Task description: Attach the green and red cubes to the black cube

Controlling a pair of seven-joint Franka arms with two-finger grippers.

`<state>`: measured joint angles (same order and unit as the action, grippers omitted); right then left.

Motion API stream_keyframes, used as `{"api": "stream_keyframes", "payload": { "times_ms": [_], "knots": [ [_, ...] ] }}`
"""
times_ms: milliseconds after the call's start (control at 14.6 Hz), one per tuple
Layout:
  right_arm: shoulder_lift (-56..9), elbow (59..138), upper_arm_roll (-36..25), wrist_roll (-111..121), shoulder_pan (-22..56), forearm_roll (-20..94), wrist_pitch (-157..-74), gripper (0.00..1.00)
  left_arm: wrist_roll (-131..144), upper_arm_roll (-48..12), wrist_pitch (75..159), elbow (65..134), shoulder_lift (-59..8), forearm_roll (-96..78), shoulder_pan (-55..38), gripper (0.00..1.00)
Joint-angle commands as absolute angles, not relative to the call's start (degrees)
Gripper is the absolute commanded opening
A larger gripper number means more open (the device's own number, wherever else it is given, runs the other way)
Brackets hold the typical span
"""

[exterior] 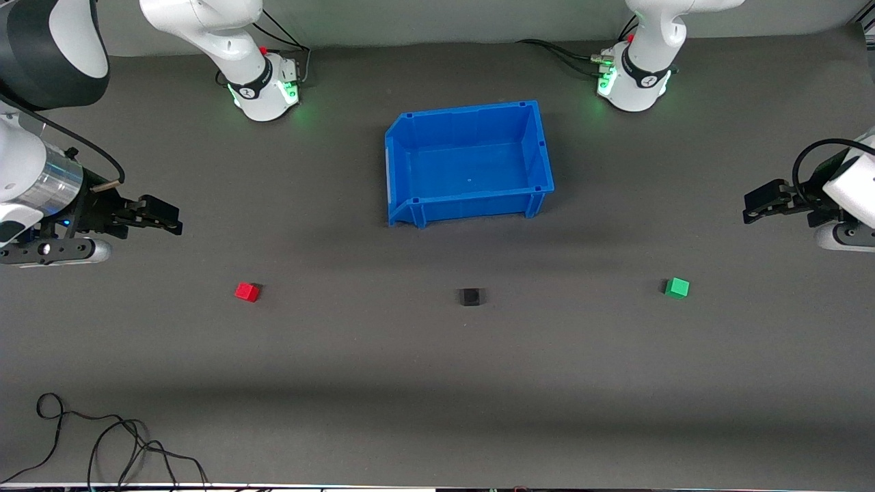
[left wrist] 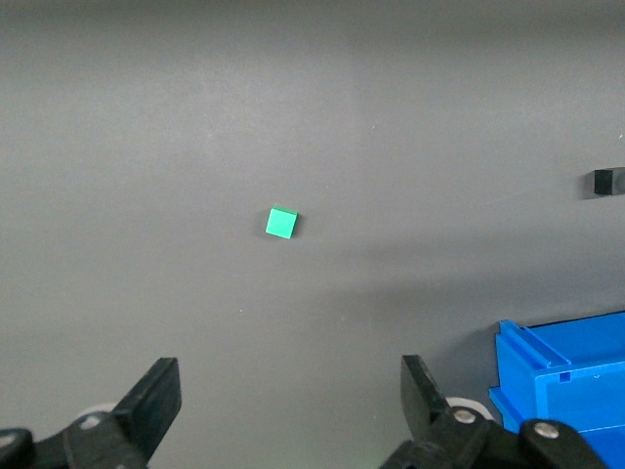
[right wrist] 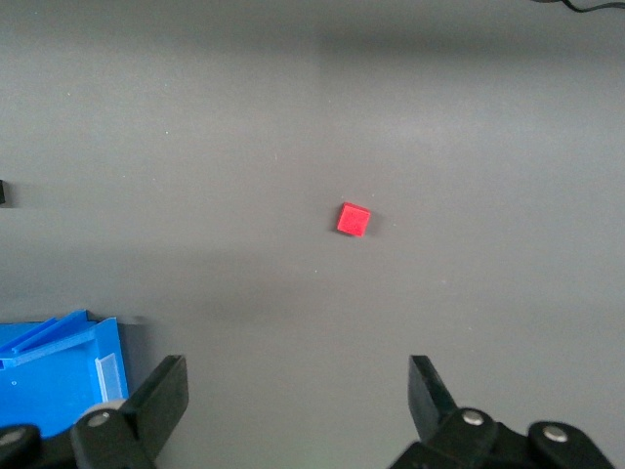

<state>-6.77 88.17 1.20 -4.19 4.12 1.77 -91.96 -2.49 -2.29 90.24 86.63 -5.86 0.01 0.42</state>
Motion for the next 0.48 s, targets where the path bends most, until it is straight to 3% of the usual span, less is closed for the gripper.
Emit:
{"api": "stream_keyframes", "payload": {
  "times_ms": [0, 205, 411],
  "knots": [
    [-7.03, 87.01, 0.79, -3.43, 4.57, 0.53, -91.49, 1.0, -3.43, -2.9, 89.74, 86.57, -5.1, 0.97, 0.97, 1.0],
    [-6.51, 87.53, -0.08, -4.3, 4.31, 1.14, -91.76, 1.0, -3.43, -2.9, 89.65, 86.4, -5.1, 0.97, 0.88, 1.0],
    [-4.23, 93.4, -3.15, -17.37, 4.39, 7.27, -95.44, 1.0, -2.55, -2.9, 89.65, 86.4, -5.1, 0.88, 0.97, 1.0]
  ]
}}
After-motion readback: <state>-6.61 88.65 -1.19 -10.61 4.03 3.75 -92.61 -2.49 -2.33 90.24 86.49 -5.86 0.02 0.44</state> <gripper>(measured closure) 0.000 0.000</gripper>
